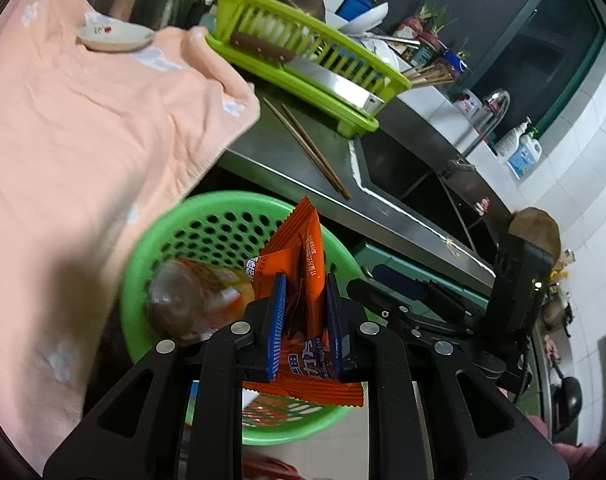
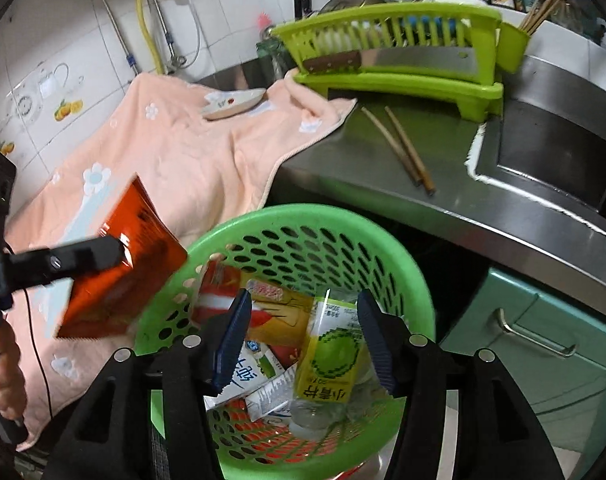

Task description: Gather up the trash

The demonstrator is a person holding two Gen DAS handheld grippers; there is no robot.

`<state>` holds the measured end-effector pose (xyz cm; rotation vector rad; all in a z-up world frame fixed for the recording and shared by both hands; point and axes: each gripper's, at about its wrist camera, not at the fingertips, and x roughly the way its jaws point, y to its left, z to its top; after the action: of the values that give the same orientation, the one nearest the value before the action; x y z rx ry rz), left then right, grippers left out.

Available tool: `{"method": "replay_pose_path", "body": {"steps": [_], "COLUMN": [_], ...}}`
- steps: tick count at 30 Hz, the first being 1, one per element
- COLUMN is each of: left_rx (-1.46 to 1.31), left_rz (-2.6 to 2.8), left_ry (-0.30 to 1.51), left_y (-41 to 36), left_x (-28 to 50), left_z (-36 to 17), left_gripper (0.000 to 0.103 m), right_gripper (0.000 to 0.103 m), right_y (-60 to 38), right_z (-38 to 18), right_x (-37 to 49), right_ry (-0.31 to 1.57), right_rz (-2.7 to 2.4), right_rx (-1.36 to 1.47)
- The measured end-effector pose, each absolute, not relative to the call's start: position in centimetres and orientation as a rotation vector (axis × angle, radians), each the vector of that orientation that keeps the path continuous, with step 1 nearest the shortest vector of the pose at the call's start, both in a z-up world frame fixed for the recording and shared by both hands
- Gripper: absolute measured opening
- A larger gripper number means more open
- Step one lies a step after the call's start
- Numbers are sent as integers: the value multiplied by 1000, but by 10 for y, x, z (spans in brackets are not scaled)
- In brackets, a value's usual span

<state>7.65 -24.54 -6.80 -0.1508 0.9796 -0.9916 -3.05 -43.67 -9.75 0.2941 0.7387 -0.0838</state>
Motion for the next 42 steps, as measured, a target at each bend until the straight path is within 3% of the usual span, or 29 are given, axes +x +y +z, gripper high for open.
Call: {"method": "replay_pose_path", "body": {"steps": [8,11,14,20,42], "left_rx": [-139,-135,-133,-120,-33], "left_rz": [-1000,-1002,-994,-956,-620], "left_ry": [1041,1050,1052,1038,814], "left_y": [-264,-266,-265,-254,-153], "left_x": [68,65,64,65,86], "left_z": [-85,-89,-89,-85,-35], "left_gripper": [22,31,49,68,85], "right_gripper": [63,65,66,67,74], "right_y": [-437,-435,-435,-431,-397], "right_z": [-90,-89,-90,-90,-70], "right_x": [-48,-54,-57,-59,-49], "right_ry": [707,698,697,696,670], "right_rz": [-108,-110,-108,-100,-28], "right_rx": [264,260,267,280,245]}}
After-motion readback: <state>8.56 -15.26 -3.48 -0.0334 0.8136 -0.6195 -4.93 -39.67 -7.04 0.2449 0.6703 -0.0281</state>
